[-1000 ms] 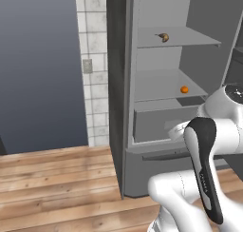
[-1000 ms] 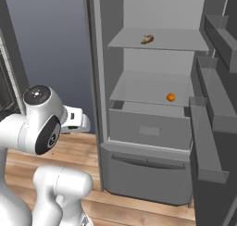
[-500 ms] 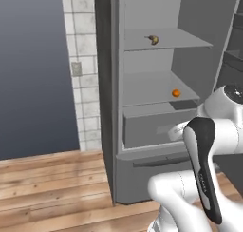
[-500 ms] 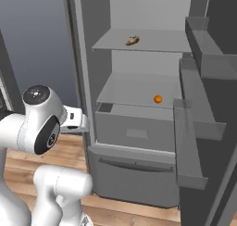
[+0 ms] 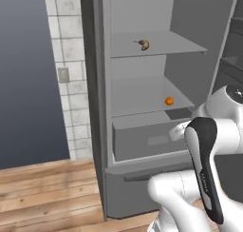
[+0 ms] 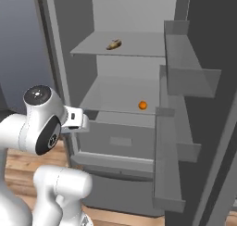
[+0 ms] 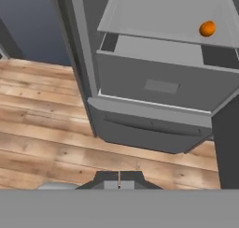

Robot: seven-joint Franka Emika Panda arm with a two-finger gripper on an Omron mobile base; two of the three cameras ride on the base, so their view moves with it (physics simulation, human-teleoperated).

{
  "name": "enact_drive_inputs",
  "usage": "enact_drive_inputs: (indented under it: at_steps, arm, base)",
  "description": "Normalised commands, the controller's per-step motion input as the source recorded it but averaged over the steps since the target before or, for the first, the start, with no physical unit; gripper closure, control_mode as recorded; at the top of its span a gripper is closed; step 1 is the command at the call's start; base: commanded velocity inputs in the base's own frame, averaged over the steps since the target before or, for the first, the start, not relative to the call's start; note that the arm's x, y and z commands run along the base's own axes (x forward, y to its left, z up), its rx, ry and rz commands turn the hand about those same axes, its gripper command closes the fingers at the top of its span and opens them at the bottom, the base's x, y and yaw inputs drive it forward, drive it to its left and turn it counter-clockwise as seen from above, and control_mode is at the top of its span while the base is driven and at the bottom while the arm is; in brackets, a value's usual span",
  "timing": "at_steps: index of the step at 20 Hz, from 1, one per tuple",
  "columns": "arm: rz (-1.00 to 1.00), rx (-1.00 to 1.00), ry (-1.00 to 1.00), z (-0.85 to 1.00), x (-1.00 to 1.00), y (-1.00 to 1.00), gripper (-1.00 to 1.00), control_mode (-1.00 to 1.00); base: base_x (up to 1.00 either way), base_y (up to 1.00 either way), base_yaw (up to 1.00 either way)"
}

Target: Retrieve the banana and tangerine from the fridge and place them into the bowl on the dining table.

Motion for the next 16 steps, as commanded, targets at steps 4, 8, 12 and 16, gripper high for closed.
enact_drive_inputs:
  at_steps: [4,8,12,16]
  arm:
    - [0.0,0.0,0.0,0.0,0.0,0.0,1.0,1.0]
    - [0.0,0.0,0.0,0.0,0.0,0.0,1.0,1.0]
    - [0.0,0.0,0.0,0.0,0.0,0.0,1.0,1.0]
    - [0.0,0.0,0.0,0.0,0.0,0.0,1.0,1.0]
  base:
    - [0.66,-0.01,0.0]
    - [0.64,-0.03,0.0]
    - [0.53,-0.07,0.0]
    - [0.43,-0.04,0.04]
